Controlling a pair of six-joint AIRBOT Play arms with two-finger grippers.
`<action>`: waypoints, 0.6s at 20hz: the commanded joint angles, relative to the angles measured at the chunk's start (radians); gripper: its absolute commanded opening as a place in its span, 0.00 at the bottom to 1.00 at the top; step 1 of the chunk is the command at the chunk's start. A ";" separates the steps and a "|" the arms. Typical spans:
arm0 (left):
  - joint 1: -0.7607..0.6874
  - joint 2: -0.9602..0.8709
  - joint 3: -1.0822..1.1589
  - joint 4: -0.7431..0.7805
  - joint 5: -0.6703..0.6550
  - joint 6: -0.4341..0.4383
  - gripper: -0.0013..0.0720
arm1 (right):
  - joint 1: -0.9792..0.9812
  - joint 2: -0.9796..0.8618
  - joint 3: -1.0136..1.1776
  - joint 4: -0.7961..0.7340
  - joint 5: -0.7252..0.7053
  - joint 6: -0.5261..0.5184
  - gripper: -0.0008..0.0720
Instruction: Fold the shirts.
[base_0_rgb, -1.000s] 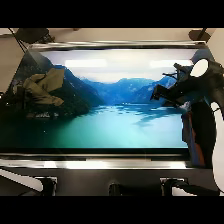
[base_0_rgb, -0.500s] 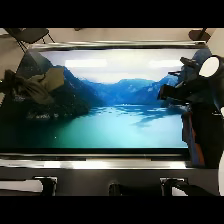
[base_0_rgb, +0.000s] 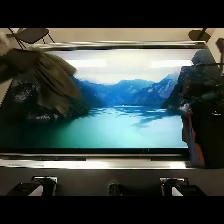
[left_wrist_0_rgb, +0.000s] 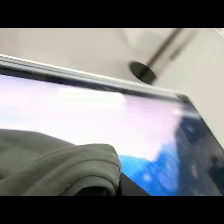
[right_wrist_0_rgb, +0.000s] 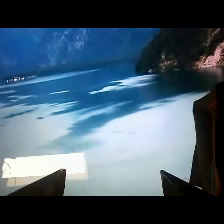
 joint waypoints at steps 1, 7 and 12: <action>-0.294 0.075 -0.129 0.010 0.002 -0.044 0.05 | 0.001 0.102 0.000 -0.019 0.031 0.004 0.95; -0.801 -0.169 -0.301 0.009 0.222 -0.116 0.05 | 0.000 0.173 0.000 -0.061 0.028 0.004 0.95; -0.852 -0.341 -0.210 0.012 0.118 -0.170 0.98 | 0.001 0.163 0.000 -0.071 0.014 -0.005 0.95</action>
